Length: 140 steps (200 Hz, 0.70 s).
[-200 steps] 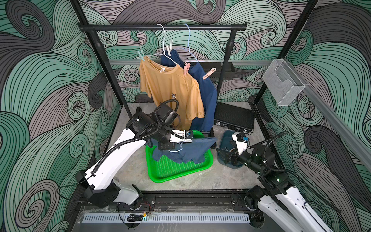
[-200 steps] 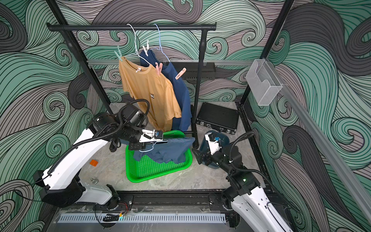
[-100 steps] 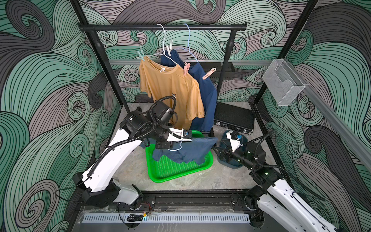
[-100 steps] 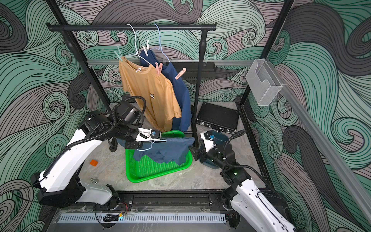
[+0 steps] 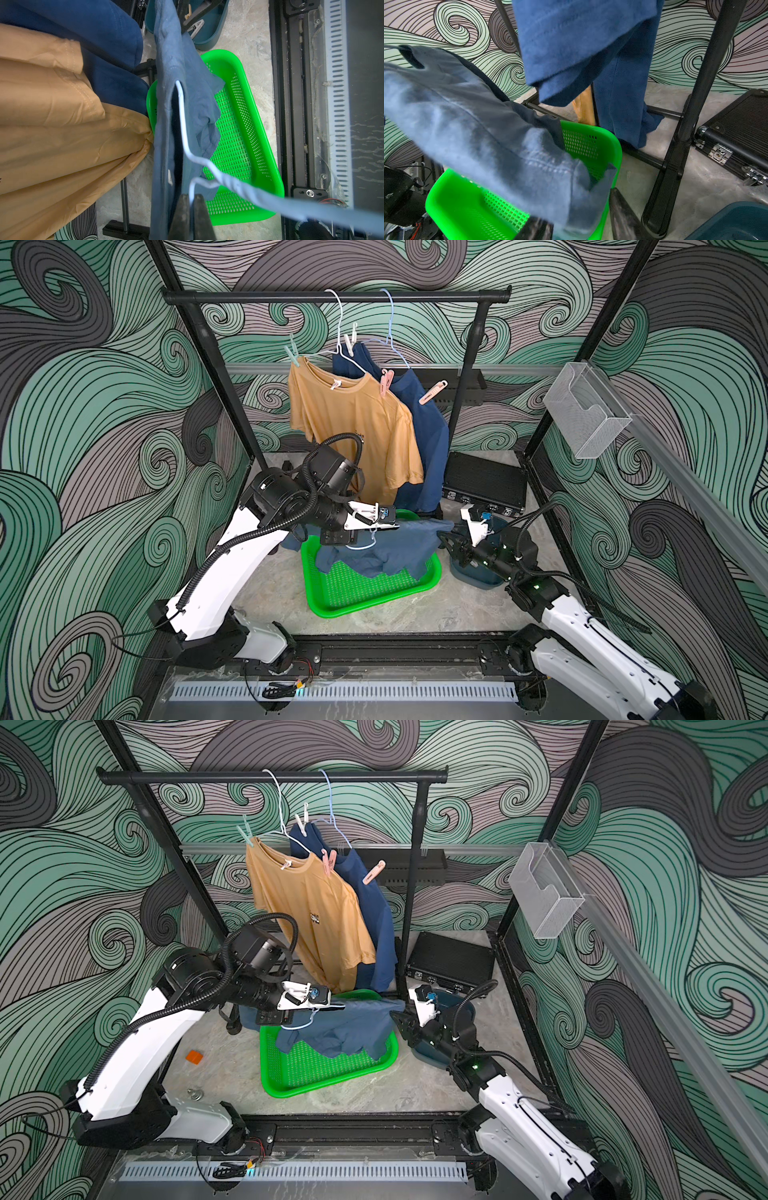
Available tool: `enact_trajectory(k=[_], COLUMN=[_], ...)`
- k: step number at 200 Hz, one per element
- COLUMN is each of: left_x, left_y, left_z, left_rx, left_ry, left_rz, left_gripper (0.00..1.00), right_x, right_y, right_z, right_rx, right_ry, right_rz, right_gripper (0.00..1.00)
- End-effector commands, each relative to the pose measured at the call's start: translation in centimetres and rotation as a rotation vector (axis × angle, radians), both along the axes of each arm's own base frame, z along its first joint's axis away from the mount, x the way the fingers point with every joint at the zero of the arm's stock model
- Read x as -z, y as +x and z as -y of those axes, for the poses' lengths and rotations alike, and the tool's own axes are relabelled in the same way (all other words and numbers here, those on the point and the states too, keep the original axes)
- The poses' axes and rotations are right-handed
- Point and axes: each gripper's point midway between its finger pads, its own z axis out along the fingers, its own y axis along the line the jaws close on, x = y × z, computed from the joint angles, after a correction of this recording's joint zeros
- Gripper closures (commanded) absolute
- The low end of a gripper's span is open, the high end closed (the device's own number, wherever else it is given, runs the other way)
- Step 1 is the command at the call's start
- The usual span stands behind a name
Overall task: Remove the clothespins securing t-shirts to the hanger
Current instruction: Remove the T-shirt from the hanger.
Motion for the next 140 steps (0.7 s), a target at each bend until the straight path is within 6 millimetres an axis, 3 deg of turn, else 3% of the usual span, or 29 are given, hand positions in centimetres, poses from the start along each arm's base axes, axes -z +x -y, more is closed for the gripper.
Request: enact_trajectory(k=[1,22,44,94,140], left_x=[-1.9,-2.0,-2.4,-3.3,-4.0], left_y=[0.1,0.4,0.7,1.1,2.0], left_z=[-0.4,-0.7,-0.9,-1.2,-2.5], left_rx=[0.005,-0.006,-0.015,-0.021,-0.064], left_ry=[-0.040,-0.034,-0.044,-0.063,-0.057], left_rz=[0.064,0.082,0.098,0.143,0.194], left_gripper=[1.00,1.00,1.00,1.00,1.00], right_x=[-2.0,-1.7,-1.4,-0.8,-0.2], right_y=[0.2,0.2,0.0,0.5,2.2], right_z=[-0.1,0.7,1.5,3.4,7.5], right_rx=[0.004,0.042,0.079,0.190,0.441], right_ry=[0.034,0.019,0.014,0.004,-0.019], right_rz=[0.056,0.063,0.072,0.058,0.017], right_gripper=[0.71,0.81,1.00,1.00,1.00])
